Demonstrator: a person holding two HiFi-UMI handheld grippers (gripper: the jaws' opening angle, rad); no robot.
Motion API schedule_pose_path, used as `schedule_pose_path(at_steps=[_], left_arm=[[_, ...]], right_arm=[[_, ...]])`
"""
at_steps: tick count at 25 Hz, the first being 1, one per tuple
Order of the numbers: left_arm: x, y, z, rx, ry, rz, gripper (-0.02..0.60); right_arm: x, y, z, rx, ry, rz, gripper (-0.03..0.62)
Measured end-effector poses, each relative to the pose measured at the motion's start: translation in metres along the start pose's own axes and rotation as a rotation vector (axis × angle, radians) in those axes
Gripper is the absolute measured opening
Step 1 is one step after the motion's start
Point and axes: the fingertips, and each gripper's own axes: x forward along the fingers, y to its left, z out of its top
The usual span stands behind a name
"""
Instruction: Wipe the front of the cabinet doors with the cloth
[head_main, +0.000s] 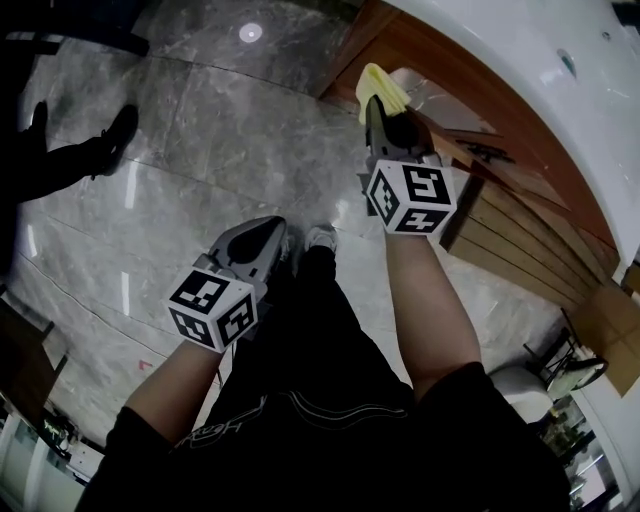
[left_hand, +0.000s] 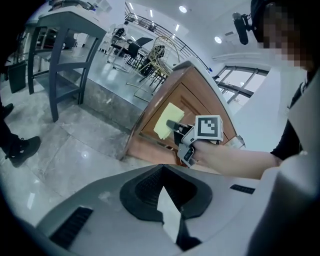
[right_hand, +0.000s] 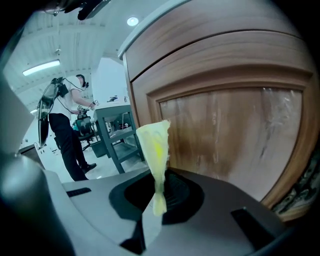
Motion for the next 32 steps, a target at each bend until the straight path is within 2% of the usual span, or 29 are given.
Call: schedule_pose_path(at_steps=[13, 21, 26, 32], left_arm=[[0.028, -0.014, 0.003, 0.053, 0.048, -0.027, 0.006], [0.047, -0.036, -0.008, 0.095, 0.108, -0.073, 0.006], [0.056, -0.045, -0.011, 0.119, 0.135, -0.092, 0.006], [0.066, -0.052, -0.015, 0.122, 0.149, -0.099, 0.006]], right_arm=[[-0.037, -0.063, -0.017, 0.064, -0.02, -0.139, 0.041], [-0.069, -0.103, -0.031, 0.104, -0.033, -0.255, 0.041], [-0.089, -0.118, -0.032, 0.076, -0.052, -0.318, 0.041], [-0.108, -0.131, -0.034, 0.103, -0.069, -0.376, 0.041]])
